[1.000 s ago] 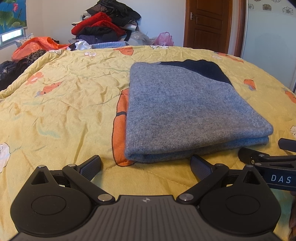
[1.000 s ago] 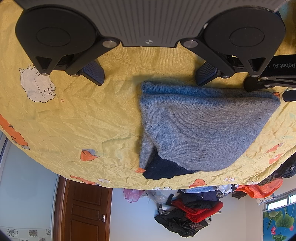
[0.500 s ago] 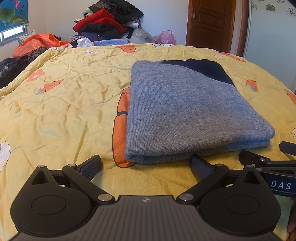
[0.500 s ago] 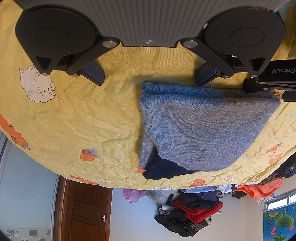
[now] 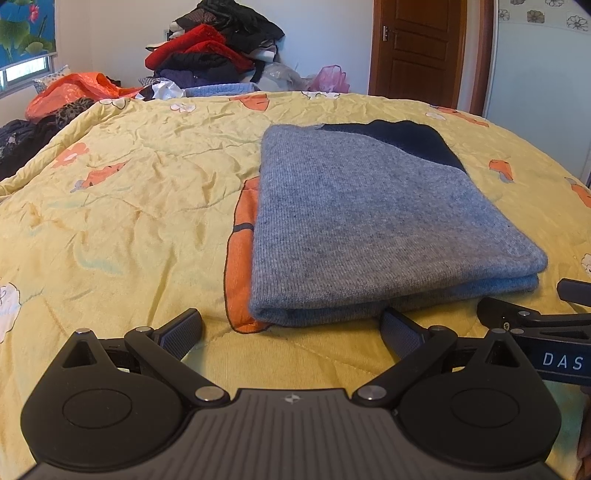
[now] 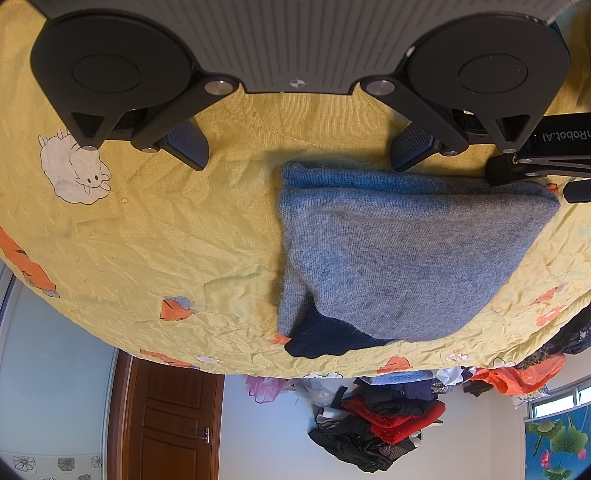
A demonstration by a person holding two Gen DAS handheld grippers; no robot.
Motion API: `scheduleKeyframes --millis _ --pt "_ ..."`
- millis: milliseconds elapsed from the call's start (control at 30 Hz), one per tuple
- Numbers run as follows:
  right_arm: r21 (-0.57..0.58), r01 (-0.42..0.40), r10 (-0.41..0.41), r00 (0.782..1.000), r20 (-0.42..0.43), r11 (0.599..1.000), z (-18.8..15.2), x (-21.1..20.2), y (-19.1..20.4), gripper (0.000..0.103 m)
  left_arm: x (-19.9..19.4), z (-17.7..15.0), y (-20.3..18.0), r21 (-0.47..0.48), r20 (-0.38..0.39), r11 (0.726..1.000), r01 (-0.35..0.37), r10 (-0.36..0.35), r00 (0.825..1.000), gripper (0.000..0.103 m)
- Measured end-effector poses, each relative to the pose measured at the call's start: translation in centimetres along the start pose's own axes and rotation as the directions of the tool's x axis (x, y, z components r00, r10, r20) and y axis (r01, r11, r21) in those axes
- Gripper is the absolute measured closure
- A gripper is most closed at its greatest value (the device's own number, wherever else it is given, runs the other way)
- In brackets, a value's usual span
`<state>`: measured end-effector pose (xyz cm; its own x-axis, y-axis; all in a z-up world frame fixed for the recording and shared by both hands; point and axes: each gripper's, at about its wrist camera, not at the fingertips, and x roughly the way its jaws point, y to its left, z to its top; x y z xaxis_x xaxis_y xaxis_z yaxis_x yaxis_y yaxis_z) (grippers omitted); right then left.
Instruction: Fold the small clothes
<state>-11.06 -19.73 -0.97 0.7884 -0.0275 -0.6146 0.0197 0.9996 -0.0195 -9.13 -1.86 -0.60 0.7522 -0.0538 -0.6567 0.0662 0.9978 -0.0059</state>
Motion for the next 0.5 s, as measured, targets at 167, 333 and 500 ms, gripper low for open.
scheduleKeyframes --millis 167,333,500 --pt "0.0 0.0 0.0 1.0 0.0 1.0 -0.02 -0.01 0.04 0.0 0.0 -0.02 0.01 0.0 0.0 1.0 -0.001 0.001 1.0 0.0" --pt "0.0 0.0 0.0 1.0 0.0 1.0 -0.01 -0.01 0.01 0.0 0.02 0.0 -0.01 0.0 0.0 1.0 -0.002 0.002 1.0 0.0" --pt "0.0 0.0 0.0 1.0 0.0 1.0 -0.01 -0.01 0.01 0.0 -0.03 -0.04 0.04 -0.002 0.001 1.0 -0.001 0.001 1.0 0.0"
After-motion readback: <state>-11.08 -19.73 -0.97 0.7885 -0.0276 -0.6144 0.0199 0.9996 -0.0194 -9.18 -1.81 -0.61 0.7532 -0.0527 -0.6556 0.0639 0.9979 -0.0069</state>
